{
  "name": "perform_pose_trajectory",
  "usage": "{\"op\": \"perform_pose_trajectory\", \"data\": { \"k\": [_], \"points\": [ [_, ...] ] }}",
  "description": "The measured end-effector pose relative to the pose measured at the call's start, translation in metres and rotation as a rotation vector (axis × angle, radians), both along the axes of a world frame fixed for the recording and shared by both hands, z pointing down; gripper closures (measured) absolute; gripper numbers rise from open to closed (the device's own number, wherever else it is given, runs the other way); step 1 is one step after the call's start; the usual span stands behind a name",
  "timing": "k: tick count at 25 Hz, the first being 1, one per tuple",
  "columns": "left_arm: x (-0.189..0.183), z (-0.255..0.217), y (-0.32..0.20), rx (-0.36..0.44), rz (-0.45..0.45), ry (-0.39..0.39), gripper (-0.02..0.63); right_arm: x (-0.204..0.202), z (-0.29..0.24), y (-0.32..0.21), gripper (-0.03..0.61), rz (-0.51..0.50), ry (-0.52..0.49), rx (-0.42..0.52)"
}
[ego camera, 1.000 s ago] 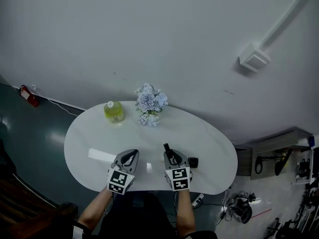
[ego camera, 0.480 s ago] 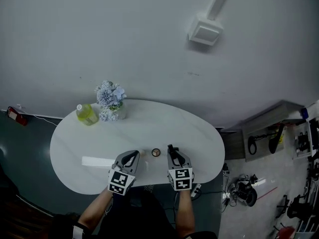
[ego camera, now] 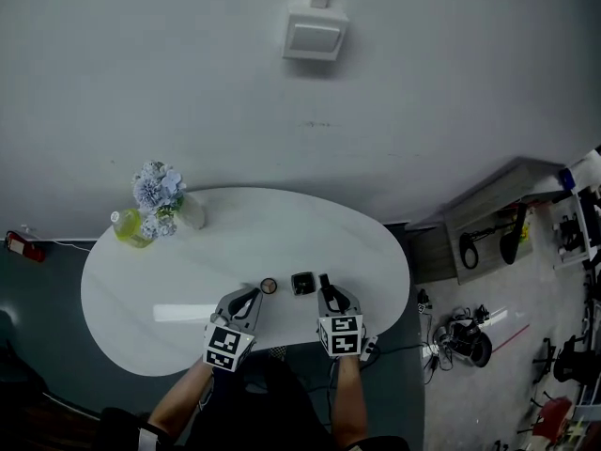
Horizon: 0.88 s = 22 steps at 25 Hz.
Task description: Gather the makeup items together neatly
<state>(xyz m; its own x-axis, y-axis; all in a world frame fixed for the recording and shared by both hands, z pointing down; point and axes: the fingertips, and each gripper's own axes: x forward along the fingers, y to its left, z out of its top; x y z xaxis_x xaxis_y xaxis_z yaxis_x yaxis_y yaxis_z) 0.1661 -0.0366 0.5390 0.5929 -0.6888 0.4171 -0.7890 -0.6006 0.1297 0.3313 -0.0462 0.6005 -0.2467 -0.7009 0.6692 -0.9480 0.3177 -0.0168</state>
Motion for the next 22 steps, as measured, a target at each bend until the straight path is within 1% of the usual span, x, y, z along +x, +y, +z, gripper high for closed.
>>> {"op": "perform_pose_trajectory", "data": {
  "k": [4,7,15,22],
  "points": [
    [0.015,0.011,-0.005,-0.02,0.016,-0.016,0.594,0.021,0.02,-0.003,0.468,0.036,-0.01,-0.036],
    [0.024,0.02,-0.007,-0.037,0.024,-0.029,0.594,0.03,0.035,-0.006,0.468,0.039,-0.005,-0.056],
    [0.041,0.046,-0.019,-0.089,0.031,-0.049,0.594,0.047,0.078,-0.023,0.468,0.05,-0.025,-0.111],
    [0.049,0.066,-0.029,-0.131,0.03,-0.056,0.594,0.051,0.113,-0.029,0.468,0.055,-0.03,-0.161]
  ]
}}
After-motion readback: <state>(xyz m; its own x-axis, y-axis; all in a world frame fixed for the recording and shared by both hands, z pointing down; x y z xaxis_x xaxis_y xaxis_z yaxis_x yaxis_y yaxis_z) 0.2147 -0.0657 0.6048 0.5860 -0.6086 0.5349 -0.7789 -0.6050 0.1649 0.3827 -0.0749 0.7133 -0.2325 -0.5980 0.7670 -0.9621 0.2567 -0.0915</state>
